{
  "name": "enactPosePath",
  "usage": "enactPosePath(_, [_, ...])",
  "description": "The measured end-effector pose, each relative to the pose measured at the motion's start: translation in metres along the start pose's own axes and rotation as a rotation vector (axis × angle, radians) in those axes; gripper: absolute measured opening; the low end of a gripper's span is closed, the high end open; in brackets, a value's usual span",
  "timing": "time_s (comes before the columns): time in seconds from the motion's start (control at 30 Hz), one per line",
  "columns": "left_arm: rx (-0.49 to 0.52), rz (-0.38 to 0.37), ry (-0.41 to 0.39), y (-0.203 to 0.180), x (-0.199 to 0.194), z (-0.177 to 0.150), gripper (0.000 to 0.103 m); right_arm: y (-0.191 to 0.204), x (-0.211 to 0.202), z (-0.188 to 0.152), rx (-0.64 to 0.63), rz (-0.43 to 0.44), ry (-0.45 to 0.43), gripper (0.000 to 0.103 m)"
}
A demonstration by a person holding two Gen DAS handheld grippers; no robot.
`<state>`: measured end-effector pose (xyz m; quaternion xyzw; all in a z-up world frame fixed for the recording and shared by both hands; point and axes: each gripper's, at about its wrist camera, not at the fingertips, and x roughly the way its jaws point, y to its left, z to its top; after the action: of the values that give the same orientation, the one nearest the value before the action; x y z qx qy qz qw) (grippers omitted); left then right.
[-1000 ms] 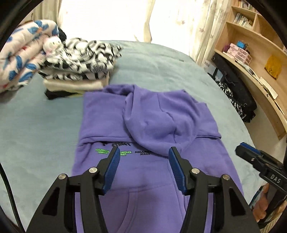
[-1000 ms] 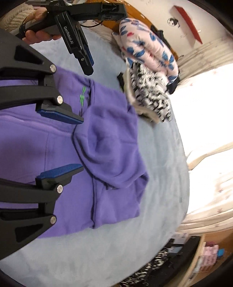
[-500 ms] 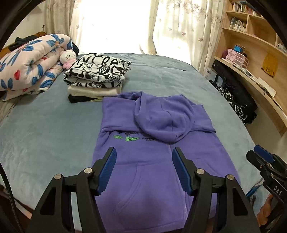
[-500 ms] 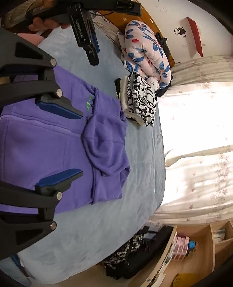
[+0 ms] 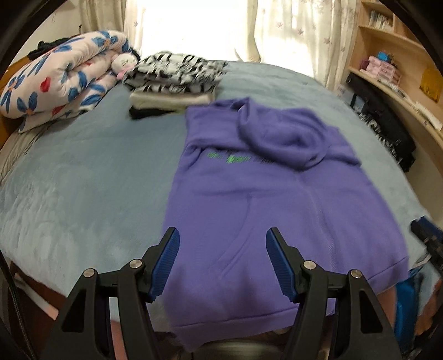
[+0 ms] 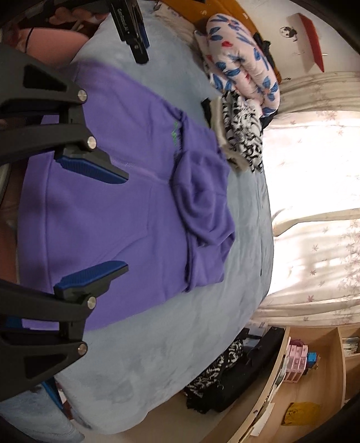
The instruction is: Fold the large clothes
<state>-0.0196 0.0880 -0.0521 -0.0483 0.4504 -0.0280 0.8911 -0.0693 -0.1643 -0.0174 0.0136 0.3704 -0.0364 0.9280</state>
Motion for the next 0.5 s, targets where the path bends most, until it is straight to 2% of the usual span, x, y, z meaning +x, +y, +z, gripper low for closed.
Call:
enactPosePath(0.27, [-0.073, 0.028, 0.118, 0.037, 0.043, -0.037, 0.063, -0.047, 0.018, -0.023, 0.061, -0.102, 0.053, 0.058])
enactPosePath(0.5, [-0.12, 0.017, 0.152, 0.056, 0.053, -0.05, 0.063, -0.088, 0.028, -0.049, 0.142, -0.161, 0.117, 0.058])
